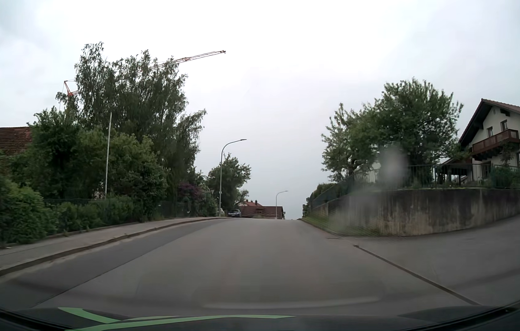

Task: Follow the waypoints while adhering to traffic rules and regulations

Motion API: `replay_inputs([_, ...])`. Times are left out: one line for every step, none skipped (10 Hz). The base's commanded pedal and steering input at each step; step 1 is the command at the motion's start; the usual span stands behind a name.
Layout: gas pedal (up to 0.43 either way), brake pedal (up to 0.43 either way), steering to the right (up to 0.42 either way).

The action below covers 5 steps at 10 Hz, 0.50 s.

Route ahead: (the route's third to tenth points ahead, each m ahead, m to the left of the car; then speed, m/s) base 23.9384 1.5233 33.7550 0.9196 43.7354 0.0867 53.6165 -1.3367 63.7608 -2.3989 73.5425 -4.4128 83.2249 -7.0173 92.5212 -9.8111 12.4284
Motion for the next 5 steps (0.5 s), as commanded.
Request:
replay_inputs([0.157,0.0,0.007])
replay_inputs([0.157,0.0,0.009])
replay_inputs([0.157,0.0,0.011])
replay_inputs([0.157,0.0,0.013])
replay_inputs([0.157,0.0,0.014])
